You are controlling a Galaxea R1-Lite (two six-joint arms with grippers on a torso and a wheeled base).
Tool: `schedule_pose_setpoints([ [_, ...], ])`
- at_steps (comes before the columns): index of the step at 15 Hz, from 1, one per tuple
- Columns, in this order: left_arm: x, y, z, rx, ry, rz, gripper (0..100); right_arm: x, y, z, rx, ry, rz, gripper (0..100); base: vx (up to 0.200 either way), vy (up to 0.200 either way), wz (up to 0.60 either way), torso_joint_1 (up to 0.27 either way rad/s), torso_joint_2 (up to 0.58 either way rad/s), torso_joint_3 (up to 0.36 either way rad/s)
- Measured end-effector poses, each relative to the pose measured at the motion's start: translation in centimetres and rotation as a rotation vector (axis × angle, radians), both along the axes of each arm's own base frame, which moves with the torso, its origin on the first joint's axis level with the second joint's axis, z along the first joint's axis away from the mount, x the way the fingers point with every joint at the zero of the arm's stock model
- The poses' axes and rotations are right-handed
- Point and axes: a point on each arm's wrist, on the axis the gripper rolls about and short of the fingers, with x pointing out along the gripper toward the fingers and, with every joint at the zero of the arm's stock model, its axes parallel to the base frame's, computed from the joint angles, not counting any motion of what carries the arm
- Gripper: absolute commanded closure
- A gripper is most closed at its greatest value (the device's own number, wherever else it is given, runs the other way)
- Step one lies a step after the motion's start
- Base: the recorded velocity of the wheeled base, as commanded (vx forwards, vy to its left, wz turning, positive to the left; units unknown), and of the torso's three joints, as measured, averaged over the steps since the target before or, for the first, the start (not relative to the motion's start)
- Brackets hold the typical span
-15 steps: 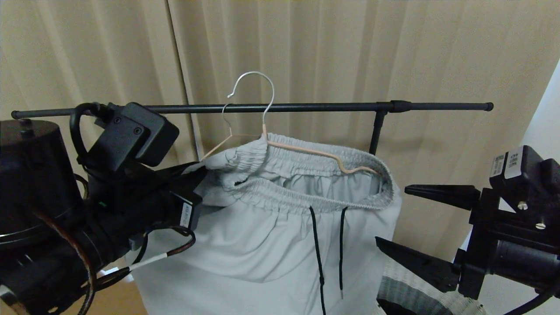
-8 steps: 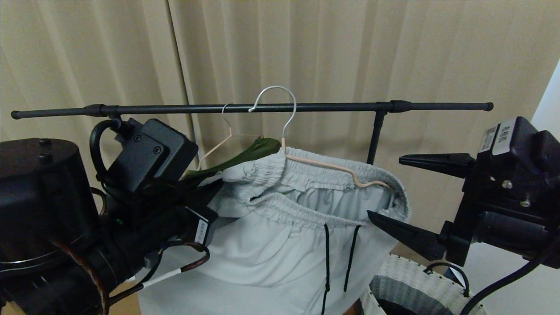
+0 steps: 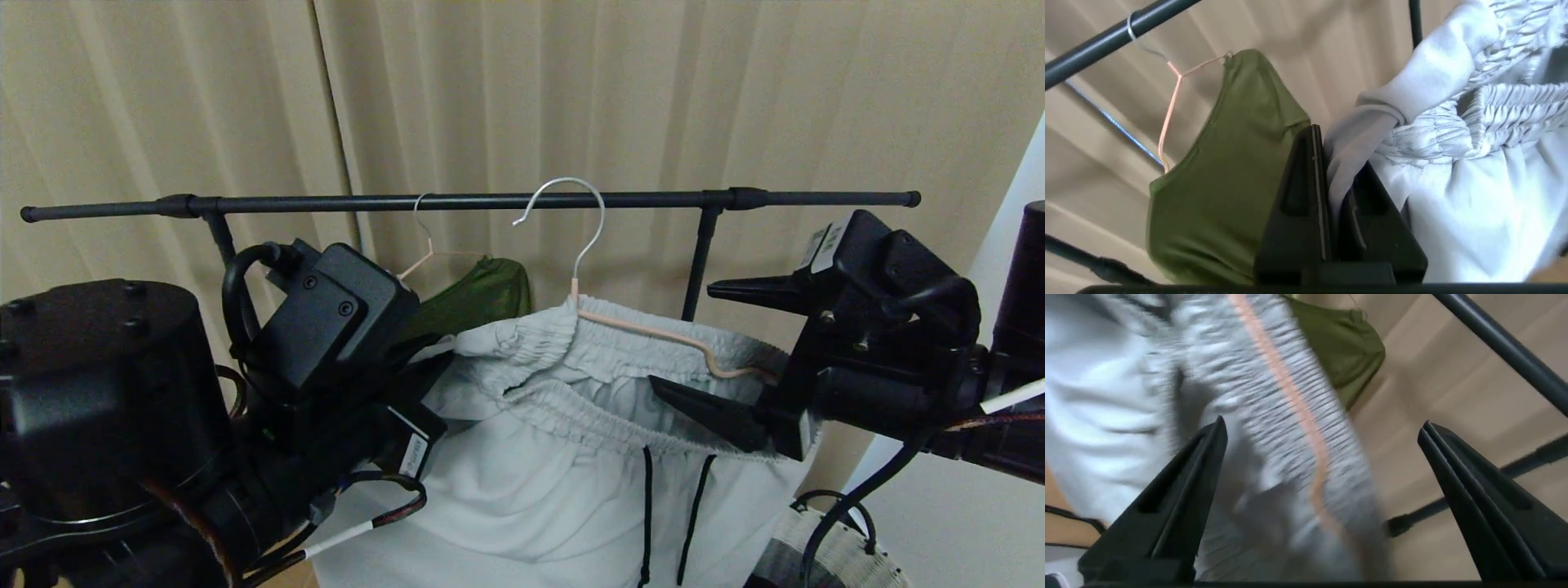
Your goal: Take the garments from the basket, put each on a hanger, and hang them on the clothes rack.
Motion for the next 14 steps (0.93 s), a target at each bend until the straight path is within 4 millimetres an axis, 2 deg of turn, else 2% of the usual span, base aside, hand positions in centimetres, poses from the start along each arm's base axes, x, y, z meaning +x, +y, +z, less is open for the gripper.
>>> schedule_pose_setpoints([
  [6, -0.63, -0.10, 0.05, -0.002, -0.092, -0.032, 100, 0.62, 0.15, -0.59, -0.014, 0.020, -0.009, 0, 0.000, 0.000, 0.00, 0.000, 0.00, 0.000],
  [7, -0.65, -0.06, -0.02, -0.003, -0.094, -0.031, 100, 0.65, 0.17, -0.62, -0.015, 0.021, -0.009, 100, 0.000, 0.000, 0.00, 0.000, 0.00, 0.000],
  [14, -0.76, 0.08, -0.45, 0.005, -0.085, -0.035, 100, 0.80, 0.29, -0.52, -0.012, 0.020, -0.007, 100, 0.000, 0.000, 0.00, 0.000, 0.00, 0.000],
])
